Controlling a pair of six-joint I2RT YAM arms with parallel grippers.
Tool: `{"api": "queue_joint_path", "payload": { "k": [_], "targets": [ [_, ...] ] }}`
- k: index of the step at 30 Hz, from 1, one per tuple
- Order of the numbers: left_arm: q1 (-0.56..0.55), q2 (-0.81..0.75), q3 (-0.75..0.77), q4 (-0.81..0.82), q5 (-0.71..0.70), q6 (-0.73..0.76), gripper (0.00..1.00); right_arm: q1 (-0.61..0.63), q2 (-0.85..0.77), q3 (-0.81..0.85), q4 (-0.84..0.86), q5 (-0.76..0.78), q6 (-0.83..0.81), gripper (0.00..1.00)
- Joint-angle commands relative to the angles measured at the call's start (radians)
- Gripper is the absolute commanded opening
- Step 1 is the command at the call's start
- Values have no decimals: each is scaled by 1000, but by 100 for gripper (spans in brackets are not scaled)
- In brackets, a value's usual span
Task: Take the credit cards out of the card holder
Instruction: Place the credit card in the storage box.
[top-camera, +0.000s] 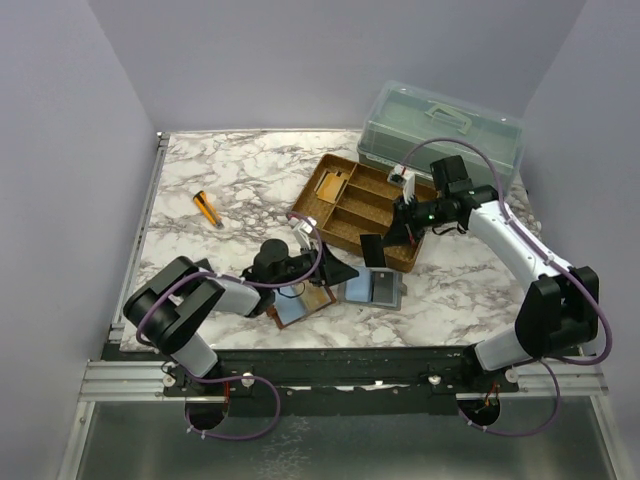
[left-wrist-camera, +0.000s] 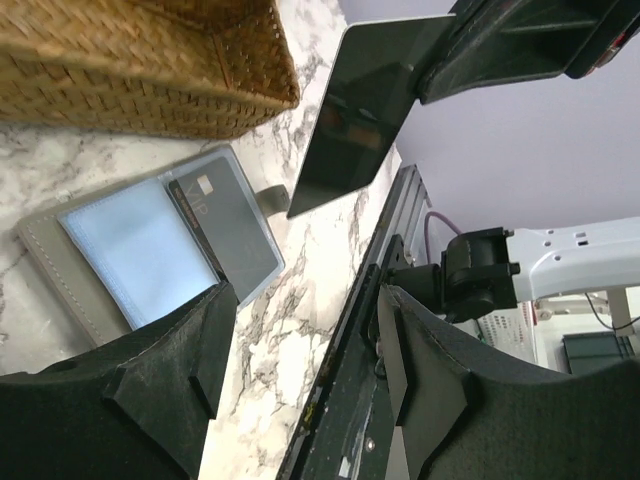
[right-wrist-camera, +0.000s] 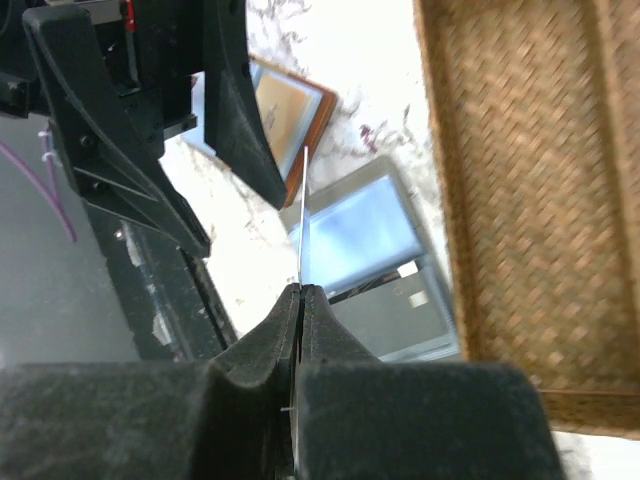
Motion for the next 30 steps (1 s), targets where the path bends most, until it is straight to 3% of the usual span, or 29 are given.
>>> {"api": "queue_joint_path", "payload": {
  "k": [1,6,15,24,30],
  "targets": [
    [44,-81,-22,46,34,19,65,-3,27,99,-37,73,-84,0],
    [86,-205,-77,-3,21,29,65,-5,85,200,-77,174,-176,0],
    [108,-430,-116,-239,-21,93,65,-5,227,316,-85,308,-332,0],
    [116,-652,-101,-529,-94,202,66,5,426,528,-285,271,-483,0],
    [118,-800,-92,-687,-186,238,79,56,521,608,-363,278,-533,0]
  ]
}}
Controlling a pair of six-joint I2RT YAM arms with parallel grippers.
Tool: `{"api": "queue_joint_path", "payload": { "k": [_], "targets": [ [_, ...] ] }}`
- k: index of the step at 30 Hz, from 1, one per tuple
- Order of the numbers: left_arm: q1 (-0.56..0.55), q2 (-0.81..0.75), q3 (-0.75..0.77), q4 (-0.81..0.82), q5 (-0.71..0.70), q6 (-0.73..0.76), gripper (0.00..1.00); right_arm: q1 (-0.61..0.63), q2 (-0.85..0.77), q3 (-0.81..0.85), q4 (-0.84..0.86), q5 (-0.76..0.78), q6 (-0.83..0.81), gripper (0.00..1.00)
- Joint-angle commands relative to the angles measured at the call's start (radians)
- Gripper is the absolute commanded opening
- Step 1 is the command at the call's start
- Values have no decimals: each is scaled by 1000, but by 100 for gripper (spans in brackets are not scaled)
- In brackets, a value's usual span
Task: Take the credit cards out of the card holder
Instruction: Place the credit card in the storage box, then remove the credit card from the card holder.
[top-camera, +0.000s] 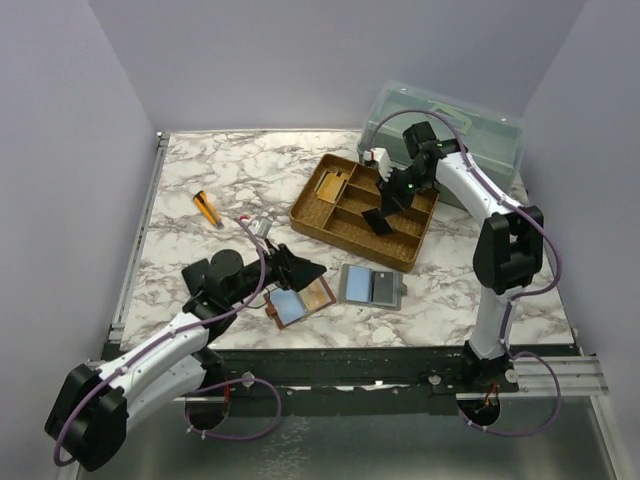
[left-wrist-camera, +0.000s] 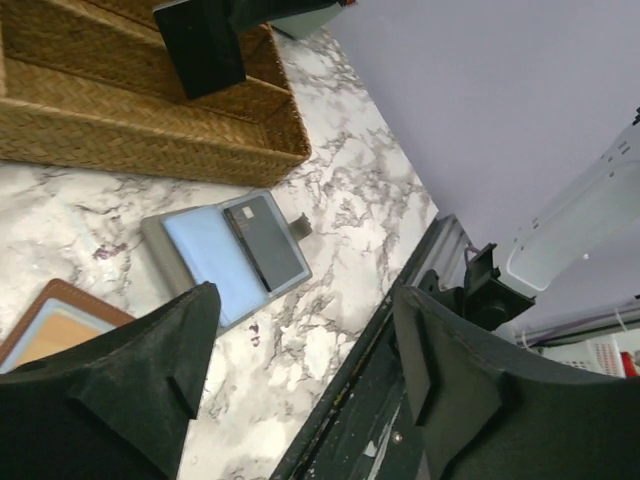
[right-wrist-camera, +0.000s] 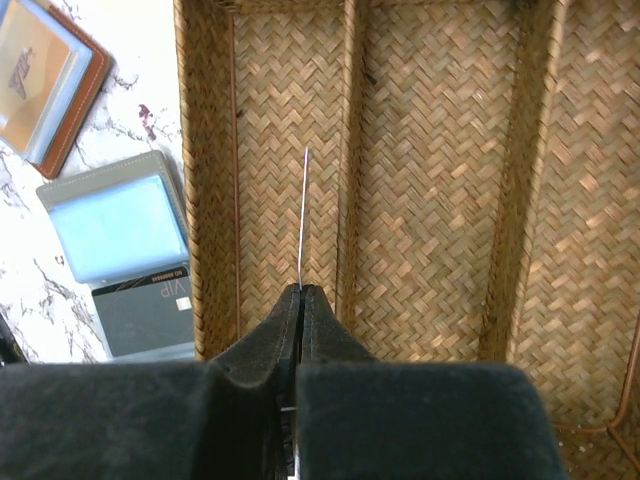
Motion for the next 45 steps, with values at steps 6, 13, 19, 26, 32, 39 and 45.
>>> {"api": "queue_joint_path", "payload": {
  "k": [6,13,19,26,32,39,45],
  "targets": [
    [6,-176,17,-210,-146,47,88,98,133,142,-136,34,-80,0],
    [5,-183,21,-229,-148,45,88,141,257,274,-224,45,-119,0],
    [5,-170,32,-230,-136,39,88,152,329,359,-180,176,-69,17],
    [5,-172,23,-216,-149,-20,99,152,241,392,-84,194,70,30],
    [7,-145,-7,-162,-123,-113,99,148,73,306,-99,45,118,33],
    [-9,38,65,-154,-18,-159,97,124,-274,-163,58,-416,144,42],
    [-146,159,144,-167,-102,-85,95,107,-450,-485,215,-541,198,52]
  ]
}}
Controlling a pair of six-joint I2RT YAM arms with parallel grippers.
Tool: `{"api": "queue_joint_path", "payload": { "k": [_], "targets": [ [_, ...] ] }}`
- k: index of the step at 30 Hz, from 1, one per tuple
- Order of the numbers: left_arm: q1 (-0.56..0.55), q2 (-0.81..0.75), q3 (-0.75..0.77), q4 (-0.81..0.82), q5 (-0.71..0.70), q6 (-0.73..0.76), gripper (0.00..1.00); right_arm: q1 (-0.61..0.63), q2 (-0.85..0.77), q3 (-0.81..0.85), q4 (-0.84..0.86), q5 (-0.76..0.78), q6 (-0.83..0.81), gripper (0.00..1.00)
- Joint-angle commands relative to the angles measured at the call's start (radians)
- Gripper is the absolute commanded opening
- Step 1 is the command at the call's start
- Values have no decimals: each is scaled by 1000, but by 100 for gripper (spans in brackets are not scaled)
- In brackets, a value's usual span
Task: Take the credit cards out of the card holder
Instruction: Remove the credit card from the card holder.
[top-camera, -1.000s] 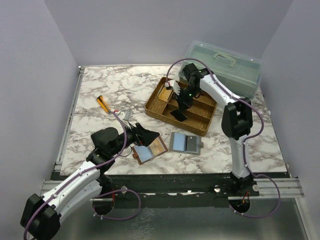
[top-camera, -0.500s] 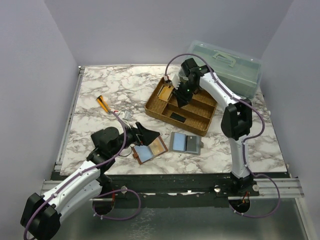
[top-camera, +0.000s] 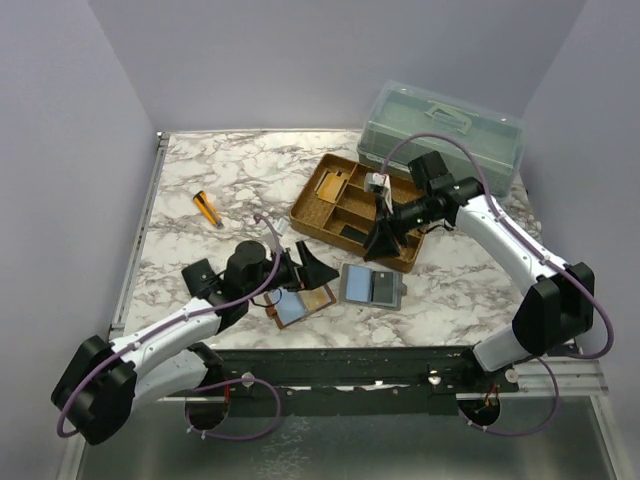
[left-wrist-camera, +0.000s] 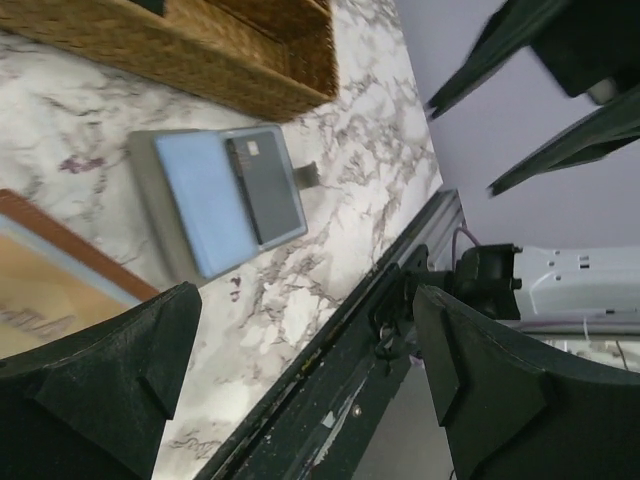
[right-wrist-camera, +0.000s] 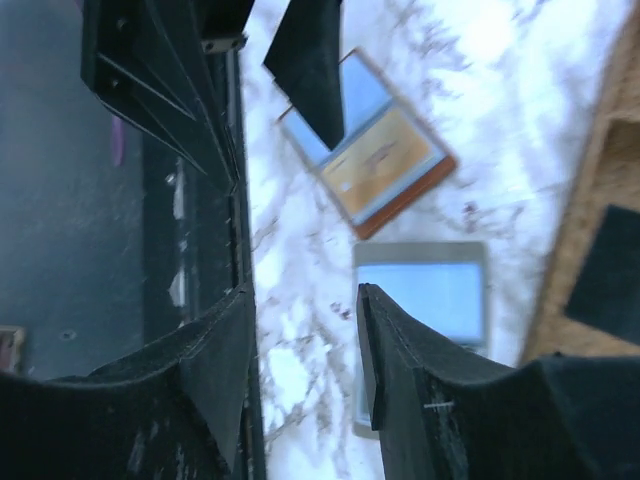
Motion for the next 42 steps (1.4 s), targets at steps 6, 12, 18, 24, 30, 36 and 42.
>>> {"api": "queue_joint_path", "payload": {
  "k": [6,12,18,24,30,36,42],
  "targets": [
    [-247,250,108,122,-149,71,93,-173,-155,-296,327,-243,216,61],
    [-285,394,106,262,-210,94,84,-189,-219,-460,421,-217,258,64],
    [-286,441,125,214,-299,122,74,-190,-119,-369,176,-44,76,60],
    [-227,328,165,-62,-417,235,84,-181,-35,-397,103,6,-48,54],
    [-111,418,219,-76,-181,201,84,-97,-77,-502,351,182,49,53],
    [-83,534,234,20,-82,158,83,-71,-64,-549,427,251,77,52],
    [-62,585,215,123,-13,87,81,-62,-38,-543,426,255,80,52]
  ]
}}
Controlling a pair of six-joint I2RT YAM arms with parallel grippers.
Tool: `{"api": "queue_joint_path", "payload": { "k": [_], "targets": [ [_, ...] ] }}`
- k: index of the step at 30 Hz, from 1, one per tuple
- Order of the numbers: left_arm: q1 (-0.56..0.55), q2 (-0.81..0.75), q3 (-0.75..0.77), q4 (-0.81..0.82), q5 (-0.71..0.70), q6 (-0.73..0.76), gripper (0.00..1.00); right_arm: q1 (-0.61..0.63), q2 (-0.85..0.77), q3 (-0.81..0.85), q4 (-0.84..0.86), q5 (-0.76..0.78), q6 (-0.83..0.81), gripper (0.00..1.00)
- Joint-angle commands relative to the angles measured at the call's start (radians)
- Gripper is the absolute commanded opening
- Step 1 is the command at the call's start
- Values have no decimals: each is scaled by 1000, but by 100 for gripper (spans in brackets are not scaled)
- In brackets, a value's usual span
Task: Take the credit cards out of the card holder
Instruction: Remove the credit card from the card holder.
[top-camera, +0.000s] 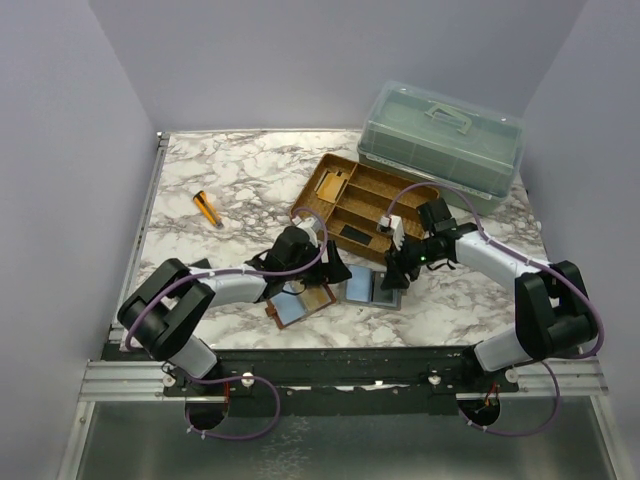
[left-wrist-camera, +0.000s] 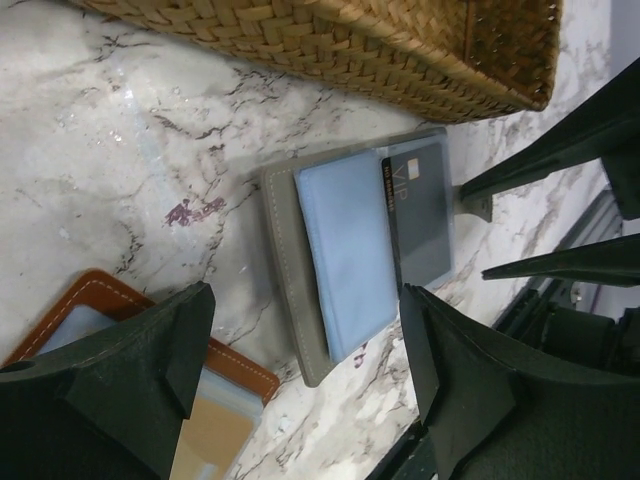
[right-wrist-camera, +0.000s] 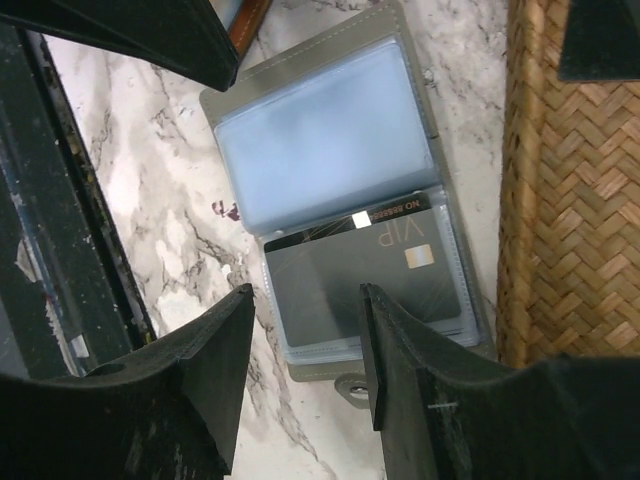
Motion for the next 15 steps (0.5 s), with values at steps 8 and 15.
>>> {"api": "queue_joint_path", "payload": {
  "k": [8,15],
  "targets": [
    [22,121,-35,253,179,-158,69,21,39,5,35,40,8,51],
    [33,180,-51,262,178,-205,67,25,44,1,33,41,8,51]
  ]
}}
